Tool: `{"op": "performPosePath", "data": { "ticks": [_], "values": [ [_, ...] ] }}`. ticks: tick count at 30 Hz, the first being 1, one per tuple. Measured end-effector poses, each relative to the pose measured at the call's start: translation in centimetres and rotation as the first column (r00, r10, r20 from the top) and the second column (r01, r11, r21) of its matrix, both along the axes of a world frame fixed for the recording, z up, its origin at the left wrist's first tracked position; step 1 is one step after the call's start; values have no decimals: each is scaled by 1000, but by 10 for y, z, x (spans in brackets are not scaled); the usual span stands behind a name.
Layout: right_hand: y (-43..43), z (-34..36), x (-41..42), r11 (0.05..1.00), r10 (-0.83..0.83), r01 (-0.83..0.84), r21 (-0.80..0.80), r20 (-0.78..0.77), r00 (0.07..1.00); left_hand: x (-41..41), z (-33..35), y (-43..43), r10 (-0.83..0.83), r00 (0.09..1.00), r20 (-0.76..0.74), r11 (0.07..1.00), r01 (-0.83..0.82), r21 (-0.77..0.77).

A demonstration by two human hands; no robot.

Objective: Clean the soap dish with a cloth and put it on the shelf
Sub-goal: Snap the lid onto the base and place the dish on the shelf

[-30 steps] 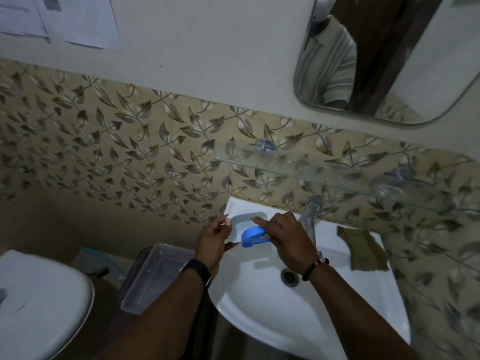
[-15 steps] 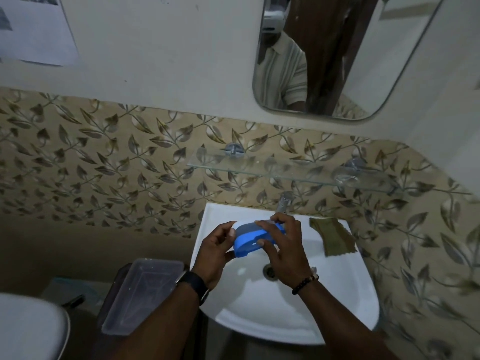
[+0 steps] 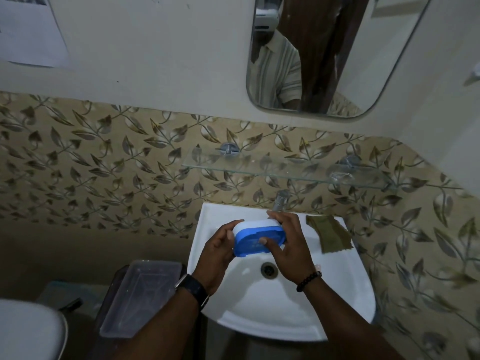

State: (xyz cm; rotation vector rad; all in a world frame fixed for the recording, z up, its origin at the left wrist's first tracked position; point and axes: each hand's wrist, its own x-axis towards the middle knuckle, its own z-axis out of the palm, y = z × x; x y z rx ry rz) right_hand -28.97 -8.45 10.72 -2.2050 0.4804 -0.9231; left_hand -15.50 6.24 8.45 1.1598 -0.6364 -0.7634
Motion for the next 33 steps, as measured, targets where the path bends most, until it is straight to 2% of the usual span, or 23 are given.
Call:
{"op": "performPosePath", "data": {
  "ticks": [3, 7, 11, 13, 20, 27, 33],
  "values": [
    [-2, 1, 0, 1000, -25, 25, 0, -14, 1000, 0, 5, -3, -6, 990, 139, 999, 1, 40],
    [-3, 5, -3, 996, -40, 40, -74, -6, 999, 4, 9, -5, -74, 988, 134, 997, 72, 18],
    [-2, 16, -8, 988, -17, 15, -157, -9, 1000, 15, 7, -1, -59, 934, 353, 998, 57, 16],
    [-1, 20, -11, 983, 2, -6, -181, -23, 1000, 22, 7, 0, -34, 913, 407, 999, 43, -13],
    [-1, 32, -24, 993, 40, -44, -106, -43, 998, 31, 19, -3, 23, 929, 369, 994, 17, -105],
    [-1, 42, -29, 989, 9, -12, -144, -23, 1000, 24, 29, -8, 46, 928, 370, 989, 10, -149],
    [3, 45, -32, 971, -19, 17, -240, -4, 1000, 22, 35, -9, 28, 922, 387, 986, 38, -163]
  ]
}}
